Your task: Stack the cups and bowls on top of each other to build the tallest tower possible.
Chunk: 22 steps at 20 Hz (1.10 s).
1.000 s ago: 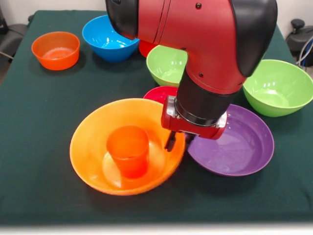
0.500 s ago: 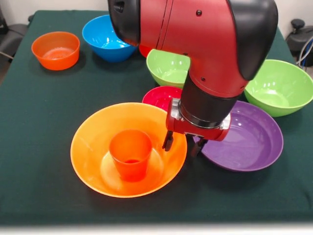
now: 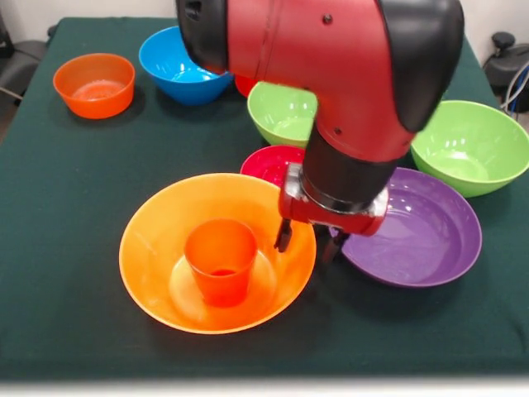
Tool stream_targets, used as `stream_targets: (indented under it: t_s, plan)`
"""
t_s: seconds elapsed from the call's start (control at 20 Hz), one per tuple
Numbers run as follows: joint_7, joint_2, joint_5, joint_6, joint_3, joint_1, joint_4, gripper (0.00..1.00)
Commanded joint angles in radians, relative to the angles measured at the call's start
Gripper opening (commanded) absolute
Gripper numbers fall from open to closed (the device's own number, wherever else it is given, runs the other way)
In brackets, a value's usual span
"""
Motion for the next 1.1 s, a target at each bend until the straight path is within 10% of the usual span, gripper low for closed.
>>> stream_targets:
  t_s: [0.05, 1.1]
  plan:
    - [-0.013, -0.199, 0.004, 0.033, 0.060, -0.063, 0.225, 1.00]
    - [0.001, -0.254, 0.001, 0.124, 0.093, -0.078, 0.176, 1.00]
